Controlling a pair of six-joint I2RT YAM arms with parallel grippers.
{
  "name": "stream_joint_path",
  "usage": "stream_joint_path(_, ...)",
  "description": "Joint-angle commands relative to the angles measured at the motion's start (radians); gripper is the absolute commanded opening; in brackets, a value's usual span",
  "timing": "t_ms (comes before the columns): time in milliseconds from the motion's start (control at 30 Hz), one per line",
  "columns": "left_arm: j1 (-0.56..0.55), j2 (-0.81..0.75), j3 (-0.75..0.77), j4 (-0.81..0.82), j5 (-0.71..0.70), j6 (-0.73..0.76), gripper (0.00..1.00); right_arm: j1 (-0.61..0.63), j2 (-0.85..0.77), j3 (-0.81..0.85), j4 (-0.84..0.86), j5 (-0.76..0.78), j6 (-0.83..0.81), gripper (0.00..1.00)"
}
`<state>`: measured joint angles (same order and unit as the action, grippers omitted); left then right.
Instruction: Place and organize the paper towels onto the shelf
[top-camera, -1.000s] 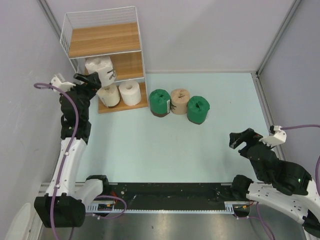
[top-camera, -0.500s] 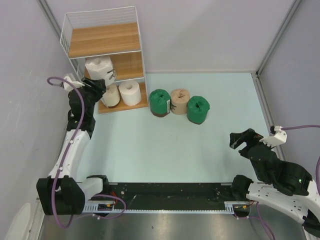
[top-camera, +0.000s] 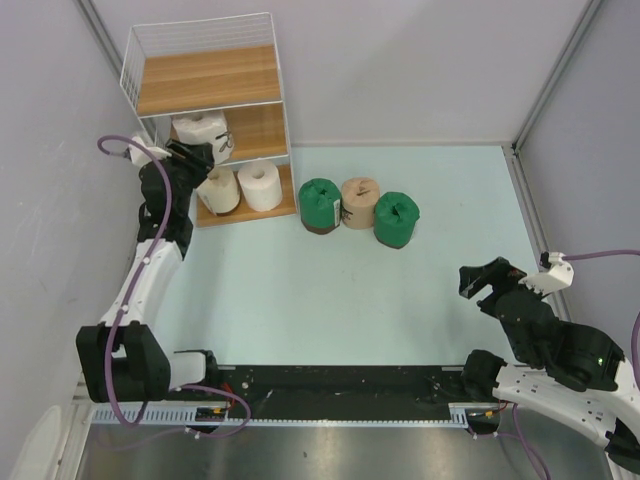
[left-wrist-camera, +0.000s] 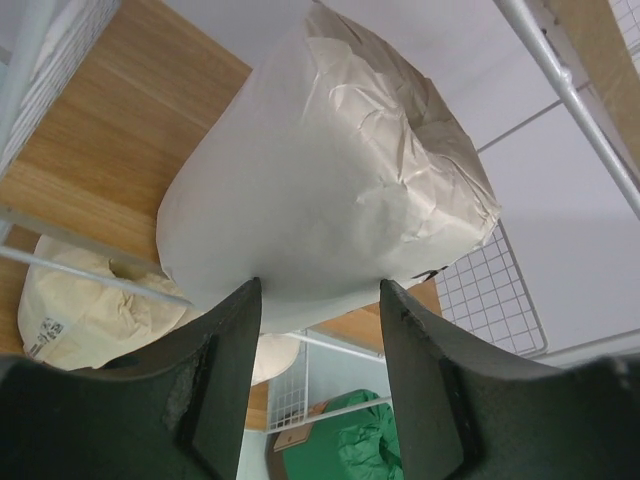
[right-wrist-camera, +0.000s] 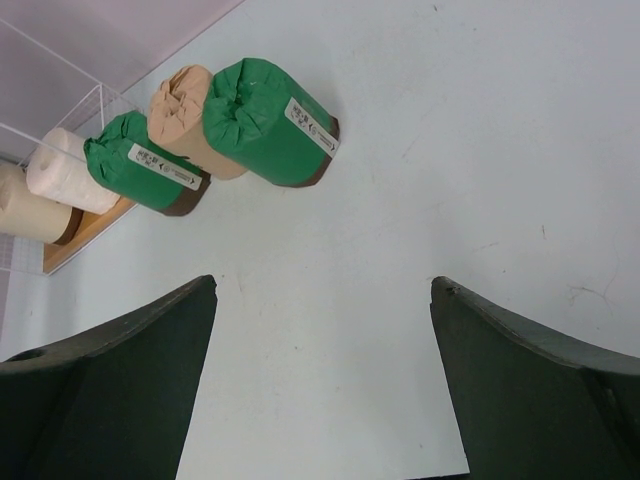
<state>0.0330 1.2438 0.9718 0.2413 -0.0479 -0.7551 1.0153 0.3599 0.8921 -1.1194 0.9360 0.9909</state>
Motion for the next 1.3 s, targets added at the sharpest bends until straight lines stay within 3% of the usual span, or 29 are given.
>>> stream_joint_path(0,0.007,0.034,0.079,0.064,0.008,-0.016,0.56,0.008,-0.006,0.001,-0.01,0.043,0.026,0.92)
stream_joint_path(367,0.007,0.082,0.108,0.061,0.011,0.014,0.57,0.014,-0.012,0.001,-0.013,0.049,0.028,0.92)
stream_joint_path(700,-0.025,-0.22,-0.05,-0.039,0.075,0.011,0.65,0.016,-0.007,-0.001,-0.014,0.053,0.032,0.92)
stream_joint_path(833,-0.181,-0.309,-0.16,-0.074,0.013,0.046,0.67,0.017,-0.012,-0.001,-0.013,0.049,0.035,0.92)
stream_joint_path(1033,-0.428,-0.282,-0.268,-0.037,-0.073,0.033,0.7,0.017,-0.01,0.001,-0.006,0.043,0.034,0.92)
stream_joint_path(1267,-0.524,-0.089,-0.199,0.024,-0.089,0.033,0.75,0.017,0.025,0.001,0.03,0.041,0.009,0.92)
